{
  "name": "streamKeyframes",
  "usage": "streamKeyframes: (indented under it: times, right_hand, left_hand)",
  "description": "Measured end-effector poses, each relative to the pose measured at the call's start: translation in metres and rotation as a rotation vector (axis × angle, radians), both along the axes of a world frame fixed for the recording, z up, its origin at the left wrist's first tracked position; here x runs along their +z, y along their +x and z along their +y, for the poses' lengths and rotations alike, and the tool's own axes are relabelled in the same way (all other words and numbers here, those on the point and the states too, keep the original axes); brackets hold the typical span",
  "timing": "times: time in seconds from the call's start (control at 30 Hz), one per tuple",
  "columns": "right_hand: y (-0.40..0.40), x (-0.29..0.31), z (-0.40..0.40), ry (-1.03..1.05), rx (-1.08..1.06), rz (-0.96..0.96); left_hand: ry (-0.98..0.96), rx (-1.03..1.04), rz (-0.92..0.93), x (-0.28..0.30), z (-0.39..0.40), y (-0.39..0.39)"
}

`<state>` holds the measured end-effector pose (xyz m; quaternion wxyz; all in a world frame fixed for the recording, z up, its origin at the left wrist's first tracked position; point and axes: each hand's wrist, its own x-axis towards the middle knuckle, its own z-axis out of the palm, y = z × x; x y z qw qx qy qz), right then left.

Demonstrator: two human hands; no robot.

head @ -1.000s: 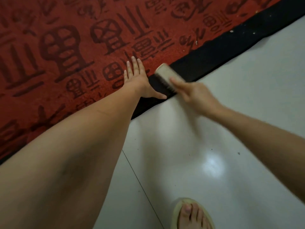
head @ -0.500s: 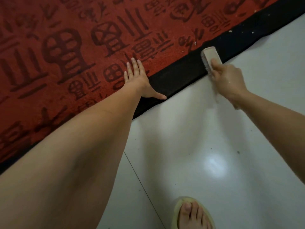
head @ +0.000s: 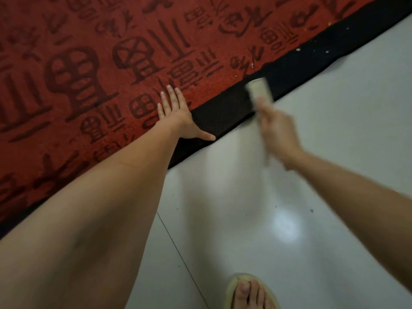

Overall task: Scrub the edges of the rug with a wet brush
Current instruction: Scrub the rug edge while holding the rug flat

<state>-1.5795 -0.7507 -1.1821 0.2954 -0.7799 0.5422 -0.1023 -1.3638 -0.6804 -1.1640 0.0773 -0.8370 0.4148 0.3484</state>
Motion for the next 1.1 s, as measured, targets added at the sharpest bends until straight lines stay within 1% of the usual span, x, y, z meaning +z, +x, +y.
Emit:
streamKeyframes:
  times: [0.07, 0.1, 0.13, 0.17, 0.2, 0.23, 0.3, 0.33, 0.37, 0.43, 0.47, 0.5, 0.53, 0.57, 0.6, 0.67, 0.7, 0.73, 0.77, 0.83, 0.87, 0.9, 0.93, 1.0, 1.07, 1.1]
  right_hand:
    - [0.016, -0.007, 0.039, 0.021, 0.274, -0.042]
    - [0.018, -0.006, 0.046, 0.029, 0.383, -0.010]
    - [0.014, -0.005, 0.039, 0.002, 0.448, 0.054]
    - [0.007, -0.003, 0.022, -0.038, 0.446, 0.113]
    - [-0.001, 0.000, 0.002, -0.051, 0.367, 0.147]
    - [-0.006, 0.003, -0.016, -0.050, 0.243, 0.160]
    - [-0.001, 0.002, -0.022, -0.042, 0.019, 0.090]
    - [0.009, -0.001, -0.007, -0.035, -0.010, 0.044]
    - [0.022, -0.005, 0.015, -0.010, 0.033, -0.003]
    - [0.038, -0.005, 0.054, 0.048, 0.256, -0.074]
    - [0.037, -0.005, 0.058, 0.049, 0.369, -0.059]
    - [0.032, -0.004, 0.048, 0.017, 0.433, 0.008]
    - [0.023, -0.005, 0.031, -0.032, 0.433, 0.073]
    - [0.013, -0.004, 0.008, -0.057, 0.362, 0.128]
    - [0.004, -0.002, -0.012, -0.070, 0.238, 0.150]
    - [-0.007, -0.001, -0.030, -0.049, -0.036, 0.113]
    - [-0.003, -0.004, -0.024, -0.045, -0.102, 0.083]
    - [0.004, -0.005, -0.010, -0.034, -0.122, 0.043]
    - [0.012, -0.009, 0.010, -0.010, -0.091, -0.005]
    - [0.023, -0.014, 0.046, 0.001, 0.112, -0.075]
    - [0.020, -0.013, 0.055, -0.009, 0.215, -0.068]
    - [0.014, -0.011, 0.048, -0.036, 0.272, -0.018]
    - [0.005, -0.010, 0.032, -0.060, 0.259, 0.052]
    - [-0.011, -0.002, -0.010, -0.068, 0.090, 0.138]
    - [-0.016, 0.004, -0.027, -0.036, -0.110, 0.099]
    - [-0.010, 0.002, -0.019, -0.035, -0.152, 0.075]
  left_hand:
    - [-0.025, 0.000, 0.009, -0.003, 0.002, 0.001]
    - [-0.041, -0.002, 0.007, -0.004, 0.004, 0.003]
    - [-0.053, -0.005, 0.004, -0.006, 0.005, 0.003]
    - [-0.057, -0.011, 0.004, -0.006, 0.005, 0.003]
    - [-0.055, -0.017, 0.002, -0.006, 0.005, 0.002]
    - [-0.051, -0.017, -0.004, -0.005, 0.004, 0.002]
    - [-0.027, -0.012, -0.008, -0.002, 0.001, 0.001]
    - [-0.016, -0.013, -0.006, -0.001, 0.000, 0.001]
    - [-0.008, -0.013, -0.005, 0.000, 0.000, 0.001]
    - [-0.009, -0.016, -0.009, 0.001, 0.002, 0.002]
    - [-0.019, -0.023, -0.013, 0.000, 0.003, 0.003]
    - [-0.031, -0.033, -0.012, -0.001, 0.004, 0.005]
    - [-0.039, -0.039, -0.006, -0.001, 0.006, 0.005]
    - [-0.043, -0.042, -0.002, -0.001, 0.006, 0.005]
    - [-0.040, -0.042, -0.001, 0.000, 0.007, 0.005]
    - [-0.019, -0.037, -0.003, 0.001, 0.007, 0.004]
    - [-0.010, -0.036, -0.006, 0.001, 0.006, 0.004]
    - [-0.006, -0.037, -0.006, 0.000, 0.005, 0.004]
    - [-0.003, -0.038, -0.004, 0.000, 0.005, 0.004]
    - [0.001, -0.030, -0.002, 0.000, 0.004, 0.005]
    - [0.007, -0.035, -0.003, 0.000, 0.003, 0.004]
    - [0.010, -0.034, -0.003, 0.000, 0.002, 0.005]
    - [0.010, -0.036, -0.002, 0.000, 0.001, 0.004]
    - [-0.001, -0.033, -0.007, 0.000, 0.001, 0.003]
    - [-0.006, -0.036, -0.011, -0.001, 0.002, 0.003]
    - [-0.005, -0.037, -0.014, -0.001, 0.002, 0.002]
